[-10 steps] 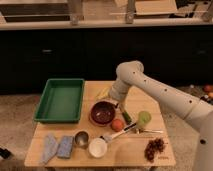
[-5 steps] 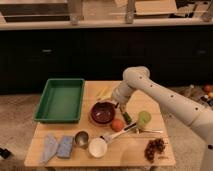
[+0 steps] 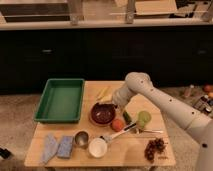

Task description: Stack bowls into tray

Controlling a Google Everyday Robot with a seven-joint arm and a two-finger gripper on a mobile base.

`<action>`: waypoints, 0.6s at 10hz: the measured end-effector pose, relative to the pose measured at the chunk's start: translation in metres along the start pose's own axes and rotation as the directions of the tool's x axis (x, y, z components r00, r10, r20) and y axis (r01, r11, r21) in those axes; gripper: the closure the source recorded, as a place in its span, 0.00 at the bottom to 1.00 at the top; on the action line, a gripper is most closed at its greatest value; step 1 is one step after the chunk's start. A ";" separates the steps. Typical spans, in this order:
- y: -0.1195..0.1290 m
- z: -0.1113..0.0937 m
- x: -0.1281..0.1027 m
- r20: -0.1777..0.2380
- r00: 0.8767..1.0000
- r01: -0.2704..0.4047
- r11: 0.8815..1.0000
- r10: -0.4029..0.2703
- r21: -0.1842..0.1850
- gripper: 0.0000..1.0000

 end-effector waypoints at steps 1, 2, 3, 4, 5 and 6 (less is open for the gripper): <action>0.002 0.006 0.002 0.008 1.000 -0.002 1.000 0.002 0.007 0.20; 0.004 0.013 0.004 0.020 1.000 -0.006 1.000 0.006 0.020 0.20; 0.005 0.017 0.006 0.026 1.000 -0.008 1.000 0.007 0.025 0.20; 0.008 0.020 0.006 0.031 0.999 -0.012 1.000 0.011 0.029 0.20; 0.013 0.022 0.008 0.035 0.999 -0.020 0.999 0.019 0.039 0.20; 0.017 0.022 0.008 0.035 0.999 -0.028 0.998 0.027 0.048 0.20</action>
